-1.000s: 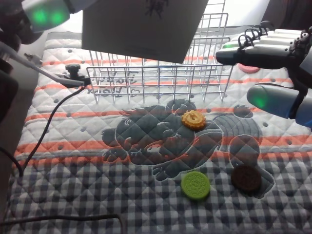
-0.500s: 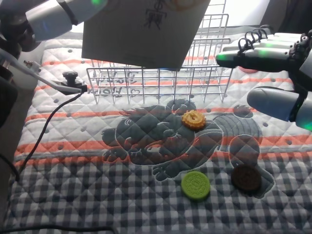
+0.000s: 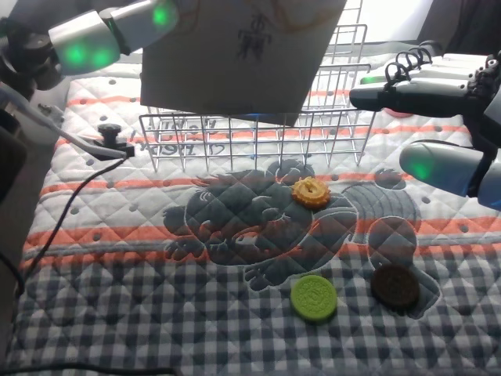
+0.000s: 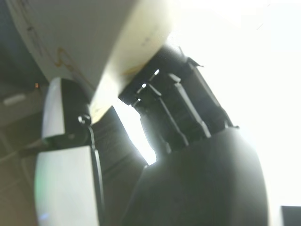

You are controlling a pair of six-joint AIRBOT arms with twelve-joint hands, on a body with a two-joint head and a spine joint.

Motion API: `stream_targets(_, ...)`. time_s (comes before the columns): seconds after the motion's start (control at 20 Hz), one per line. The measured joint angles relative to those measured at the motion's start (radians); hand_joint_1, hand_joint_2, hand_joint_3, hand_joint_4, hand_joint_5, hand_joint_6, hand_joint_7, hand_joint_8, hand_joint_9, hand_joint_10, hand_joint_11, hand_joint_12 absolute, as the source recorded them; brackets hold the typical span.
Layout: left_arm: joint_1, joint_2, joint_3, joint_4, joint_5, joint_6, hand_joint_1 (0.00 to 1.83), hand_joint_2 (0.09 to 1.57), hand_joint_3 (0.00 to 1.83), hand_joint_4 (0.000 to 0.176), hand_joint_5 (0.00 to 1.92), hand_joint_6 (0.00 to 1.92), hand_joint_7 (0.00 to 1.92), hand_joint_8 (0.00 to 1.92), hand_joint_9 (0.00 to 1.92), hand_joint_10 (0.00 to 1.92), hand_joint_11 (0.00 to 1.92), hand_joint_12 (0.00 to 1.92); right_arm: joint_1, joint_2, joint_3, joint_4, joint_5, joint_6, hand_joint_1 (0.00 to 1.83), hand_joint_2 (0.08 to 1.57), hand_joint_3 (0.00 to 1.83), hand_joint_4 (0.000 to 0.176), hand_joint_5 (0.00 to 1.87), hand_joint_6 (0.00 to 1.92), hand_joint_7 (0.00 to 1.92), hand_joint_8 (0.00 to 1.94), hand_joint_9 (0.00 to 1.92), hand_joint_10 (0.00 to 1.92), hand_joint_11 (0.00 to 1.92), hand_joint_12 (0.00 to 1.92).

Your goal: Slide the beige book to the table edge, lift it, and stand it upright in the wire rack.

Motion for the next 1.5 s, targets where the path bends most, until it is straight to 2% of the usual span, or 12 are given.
stream_targets(0.15, 0.002, -0.005, 0.002, 0.003, 0.029, 0.005, 1.39, 1.04, 0.00, 0.000, 1.17, 0.62, 1.17, 0.66, 0.97, 1.06, 0.72, 1.09, 0.000, 0.000, 0.000, -0.001, 0.000, 0.000, 0.00, 1.41, 0.00, 0.000, 0.49, 0.00, 0.49, 0.01, 0.47, 0.00, 0.46, 0.01)
stream_targets(0.2, 0.007, -0.005, 0.002, 0.013, 0.027, 0.003, 1.27, 1.03, 0.00, 0.000, 1.26, 0.44, 1.13, 0.80, 0.98, 1.08, 0.71, 1.54, 0.000, 0.000, 0.000, 0.000, 0.000, 0.000, 0.00, 1.42, 0.00, 0.000, 0.49, 0.00, 0.49, 0.00, 0.47, 0.00, 0.46, 0.00)
stream_targets(0.35, 0.029, -0.008, 0.002, 0.006, 0.025, -0.003, 1.39, 1.05, 0.00, 0.000, 1.12, 0.68, 1.22, 0.45, 0.97, 1.18, 0.63, 1.35, -0.002, 0.000, 0.000, 0.000, -0.001, 0.000, 0.00, 1.43, 0.01, 0.000, 0.49, 0.00, 0.49, 0.01, 0.49, 0.01, 0.48, 0.01)
stream_targets(0.5, 0.058, -0.009, -0.007, -0.013, 0.021, -0.013, 1.25, 1.09, 0.00, 0.000, 0.92, 1.01, 1.15, 0.76, 1.02, 0.30, 0.39, 1.12, -0.004, -0.001, 0.000, 0.000, 0.001, 0.000, 0.00, 1.43, 0.00, 0.000, 0.49, 0.00, 0.49, 0.00, 0.47, 0.00, 0.46, 0.00)
stream_targets(0.55, 0.068, -0.008, -0.016, -0.024, 0.008, -0.017, 1.34, 1.07, 0.01, 0.000, 0.85, 0.42, 1.07, 0.87, 1.01, 0.22, 0.44, 1.19, -0.004, -0.001, 0.000, 0.000, 0.000, 0.000, 0.00, 1.43, 0.00, 0.000, 0.48, 0.00, 0.48, 0.00, 0.47, 0.00, 0.45, 0.00)
stream_targets(0.6, 0.076, -0.002, -0.025, -0.027, -0.001, -0.022, 1.25, 1.04, 0.00, 0.000, 0.86, 0.16, 0.92, 0.38, 0.99, 0.18, 0.45, 1.20, -0.004, -0.001, 0.000, 0.000, 0.000, 0.000, 0.00, 1.43, 0.00, 0.000, 0.48, 0.00, 0.48, 0.00, 0.47, 0.00, 0.46, 0.00)
stream_targets(0.7, 0.110, 0.015, -0.050, -0.041, -0.020, -0.025, 1.17, 1.02, 0.00, 0.000, 0.90, 0.01, 0.95, 0.03, 0.96, 0.17, 0.34, 1.30, -0.008, -0.001, 0.000, 0.008, 0.002, 0.000, 0.00, 1.43, 0.00, 0.000, 0.46, 0.00, 0.47, 0.00, 0.45, 0.00, 0.43, 0.00)
stream_targets(0.9, 0.167, 0.039, -0.077, -0.090, -0.048, -0.023, 1.15, 1.01, 0.00, 0.000, 0.63, 0.00, 0.72, 0.00, 0.77, 0.11, 0.04, 1.47, -0.008, -0.001, 0.000, 0.012, 0.004, 0.000, 0.00, 1.44, 0.01, 0.000, 0.46, 0.00, 0.47, 0.00, 0.45, 0.00, 0.43, 0.00)
stream_targets(1.05, 0.208, 0.073, -0.119, -0.107, -0.088, -0.012, 1.04, 0.97, 0.00, 0.081, 0.34, 0.00, 0.47, 0.00, 0.57, 0.01, 0.00, 1.31, -0.008, 0.000, -0.001, 0.014, 0.006, 0.000, 0.00, 1.43, 0.00, 0.000, 0.47, 0.00, 0.50, 0.01, 0.48, 0.01, 0.45, 0.01)
stream_targets(1.2, 0.245, 0.091, -0.143, -0.127, -0.117, -0.010, 1.03, 0.95, 0.00, 0.098, 0.34, 0.00, 0.46, 0.00, 0.54, 0.00, 0.00, 1.25, -0.016, 0.002, -0.001, 0.030, 0.006, 0.000, 0.00, 1.44, 0.00, 0.000, 0.46, 0.00, 0.50, 0.01, 0.48, 0.01, 0.45, 0.01)
stream_targets(1.3, 0.254, 0.101, -0.156, -0.139, -0.130, -0.008, 0.96, 0.94, 0.00, 0.140, 0.27, 0.00, 0.38, 0.00, 0.49, 0.00, 0.00, 1.16, -0.019, 0.003, -0.001, 0.033, 0.010, 0.000, 0.00, 1.44, 0.00, 0.000, 0.47, 0.00, 0.51, 0.01, 0.47, 0.00, 0.45, 0.01)
stream_targets(1.5, 0.262, 0.125, -0.197, -0.142, -0.161, -0.005, 0.87, 0.93, 0.00, 0.153, 0.19, 0.00, 0.31, 0.00, 0.42, 0.00, 0.00, 0.95, -0.019, 0.003, -0.001, 0.033, 0.010, 0.000, 0.00, 1.44, 0.00, 0.000, 0.47, 0.00, 0.51, 0.01, 0.48, 0.00, 0.45, 0.01)
